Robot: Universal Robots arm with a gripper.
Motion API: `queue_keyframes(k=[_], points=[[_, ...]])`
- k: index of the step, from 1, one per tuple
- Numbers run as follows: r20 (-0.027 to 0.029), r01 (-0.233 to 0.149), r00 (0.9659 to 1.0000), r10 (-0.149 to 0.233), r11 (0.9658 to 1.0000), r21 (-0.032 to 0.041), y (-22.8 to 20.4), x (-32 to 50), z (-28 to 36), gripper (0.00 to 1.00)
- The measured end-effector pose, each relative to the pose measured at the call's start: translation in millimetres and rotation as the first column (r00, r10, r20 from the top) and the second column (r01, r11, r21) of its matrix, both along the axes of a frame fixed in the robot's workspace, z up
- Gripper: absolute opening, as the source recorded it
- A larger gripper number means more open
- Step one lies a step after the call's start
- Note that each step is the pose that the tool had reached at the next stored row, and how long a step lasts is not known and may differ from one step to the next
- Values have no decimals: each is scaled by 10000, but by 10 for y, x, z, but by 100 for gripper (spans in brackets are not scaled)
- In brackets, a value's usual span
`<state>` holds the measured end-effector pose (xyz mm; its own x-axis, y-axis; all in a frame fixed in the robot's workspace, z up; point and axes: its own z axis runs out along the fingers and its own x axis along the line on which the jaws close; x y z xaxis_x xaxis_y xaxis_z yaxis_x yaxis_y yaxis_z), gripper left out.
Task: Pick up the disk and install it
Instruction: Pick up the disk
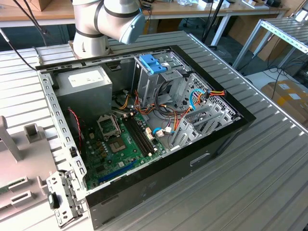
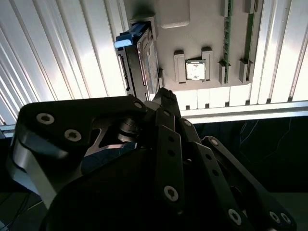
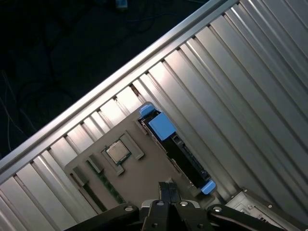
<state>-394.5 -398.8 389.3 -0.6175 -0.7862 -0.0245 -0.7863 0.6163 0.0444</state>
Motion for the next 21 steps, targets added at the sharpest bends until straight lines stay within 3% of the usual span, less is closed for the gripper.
queue_keyframes(k=[11, 21], points=[[0, -546, 9985, 546, 9985, 0, 0, 0, 0, 11], [1, -1067, 9943, 1067, 9943, 0, 0, 0, 0, 11]])
